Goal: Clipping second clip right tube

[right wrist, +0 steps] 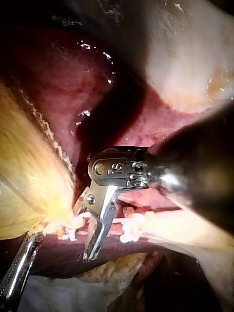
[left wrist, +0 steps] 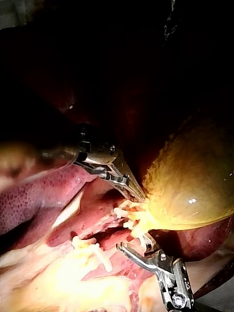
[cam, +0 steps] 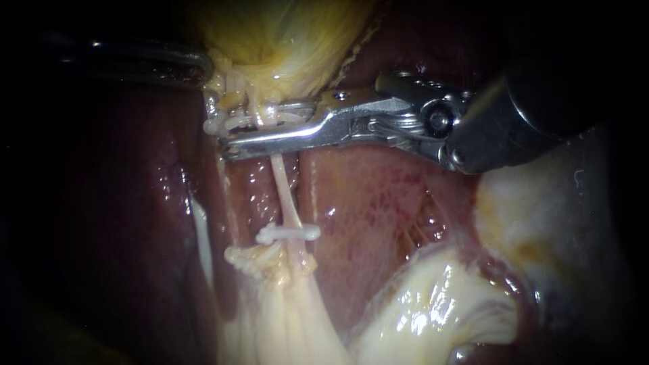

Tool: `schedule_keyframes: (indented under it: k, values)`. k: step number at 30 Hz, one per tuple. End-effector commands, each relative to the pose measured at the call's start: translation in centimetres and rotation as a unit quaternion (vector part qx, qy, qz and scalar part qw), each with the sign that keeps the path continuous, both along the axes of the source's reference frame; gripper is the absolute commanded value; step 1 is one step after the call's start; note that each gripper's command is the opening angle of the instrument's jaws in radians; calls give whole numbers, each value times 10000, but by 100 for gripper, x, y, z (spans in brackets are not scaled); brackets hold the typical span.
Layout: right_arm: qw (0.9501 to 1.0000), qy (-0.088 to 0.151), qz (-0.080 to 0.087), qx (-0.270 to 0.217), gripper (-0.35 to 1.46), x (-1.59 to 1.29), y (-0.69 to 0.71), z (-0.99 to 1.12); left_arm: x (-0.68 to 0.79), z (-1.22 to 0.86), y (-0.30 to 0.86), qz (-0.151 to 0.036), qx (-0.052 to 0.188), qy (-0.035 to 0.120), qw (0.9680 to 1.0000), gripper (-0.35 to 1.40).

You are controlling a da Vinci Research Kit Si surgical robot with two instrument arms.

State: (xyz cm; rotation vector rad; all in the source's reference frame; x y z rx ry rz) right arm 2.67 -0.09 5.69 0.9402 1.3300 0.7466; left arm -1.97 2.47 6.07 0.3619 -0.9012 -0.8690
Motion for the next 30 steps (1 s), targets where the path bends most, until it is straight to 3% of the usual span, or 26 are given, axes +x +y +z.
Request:
schedule_keyframes:
  k: [1, 9, 15, 30]
  values:
    - [10000, 3, -6, -4, 50, 0, 0, 0, 0, 0, 0, 1, -1, -1, 10000, -35]
    - [10000, 11, -12, -36, 50, -3, -2, -1, 0, 0, 0, 1, -1, -1, 10000, -35]
    - [10000, 18, -26, -88, 50, -5, -13, -3, 1, 0, 0, 2, -1, -2, 10000, -35]
    - [9995, 55, -156, -269, 49, -16, -71, 5, 2, 0, -1, 4, -1, -3, 10000, -35]
